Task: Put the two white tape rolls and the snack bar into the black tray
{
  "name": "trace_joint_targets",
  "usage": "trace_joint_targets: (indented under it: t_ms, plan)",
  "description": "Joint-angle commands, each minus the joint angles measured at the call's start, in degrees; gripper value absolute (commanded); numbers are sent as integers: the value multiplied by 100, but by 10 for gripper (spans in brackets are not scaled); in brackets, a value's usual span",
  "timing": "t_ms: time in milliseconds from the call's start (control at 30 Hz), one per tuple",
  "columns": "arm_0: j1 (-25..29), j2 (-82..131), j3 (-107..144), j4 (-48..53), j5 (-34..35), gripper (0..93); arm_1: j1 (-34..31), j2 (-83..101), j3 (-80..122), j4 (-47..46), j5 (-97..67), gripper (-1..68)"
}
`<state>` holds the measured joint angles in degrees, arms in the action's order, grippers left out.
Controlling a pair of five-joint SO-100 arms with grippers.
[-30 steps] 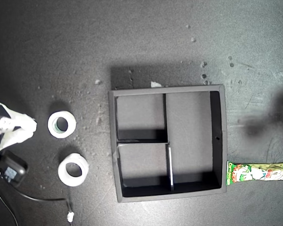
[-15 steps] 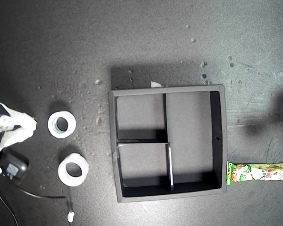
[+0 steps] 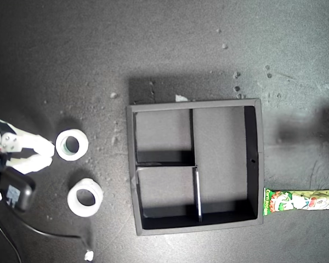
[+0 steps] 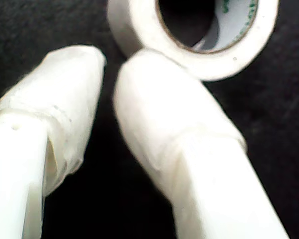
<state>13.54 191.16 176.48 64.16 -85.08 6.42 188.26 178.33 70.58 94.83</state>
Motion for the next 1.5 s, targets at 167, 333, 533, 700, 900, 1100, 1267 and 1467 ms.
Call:
trace_joint_targets:
  t_ms: [167, 333, 533, 700, 900, 1100, 1267, 1467]
  plan:
    - [-861, -466, -2145, -457, 1934, 155, 369, 35, 70, -809, -387, -4]
    - [-439, -5212, -5854, 448, 2487, 178, 387, 35, 70, -1846, -1538, -2]
    - [9, -7629, -7189, 1362, 1863, 190, 334, 35, 70, -1978, -1793, 16]
    - [466, -7708, -6680, 1125, 1134, 193, 176, 35, 70, -1793, -1802, 49]
    - [826, -7813, -6170, 729, 589, 195, 167, 35, 70, -1784, -1828, 68]
    - [861, -7901, -5854, 404, 519, 190, 176, 35, 70, -1784, -1828, 69]
    - [782, -8095, -5572, 132, 501, 190, 158, 35, 70, -1784, -1811, 69]
    - [773, -8253, -5484, -105, 527, 190, 193, 35, 70, -1784, -1828, 69]
